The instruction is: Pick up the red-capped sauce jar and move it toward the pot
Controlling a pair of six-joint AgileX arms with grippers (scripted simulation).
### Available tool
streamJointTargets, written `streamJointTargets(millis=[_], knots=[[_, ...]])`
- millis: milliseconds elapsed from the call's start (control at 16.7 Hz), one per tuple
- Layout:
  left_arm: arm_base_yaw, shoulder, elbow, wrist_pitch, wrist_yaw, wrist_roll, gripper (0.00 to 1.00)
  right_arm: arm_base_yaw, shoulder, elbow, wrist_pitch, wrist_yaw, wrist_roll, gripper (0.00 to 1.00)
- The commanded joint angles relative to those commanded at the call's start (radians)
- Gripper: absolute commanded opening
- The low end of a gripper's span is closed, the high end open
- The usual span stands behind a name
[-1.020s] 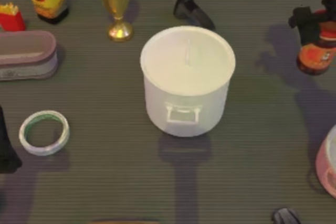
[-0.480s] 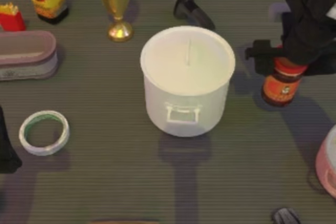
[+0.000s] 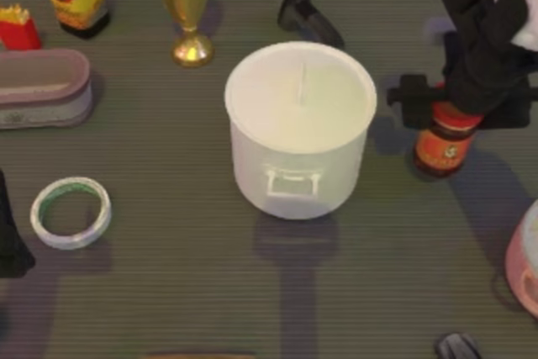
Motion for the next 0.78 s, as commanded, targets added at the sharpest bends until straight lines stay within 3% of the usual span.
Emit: streamJointTargets(millis=[480, 780], knots=[[0.000, 0.000, 0.000, 0.000, 0.000, 0.000, 1.00, -0.001, 0.043, -0.039, 0.084, 0.002, -0.002, 0.00], [0.000, 0.000, 0.000, 0.000, 0.000, 0.000, 1.00, -0.001, 0.043, -0.039, 0.084, 0.002, -0.002, 0.38]])
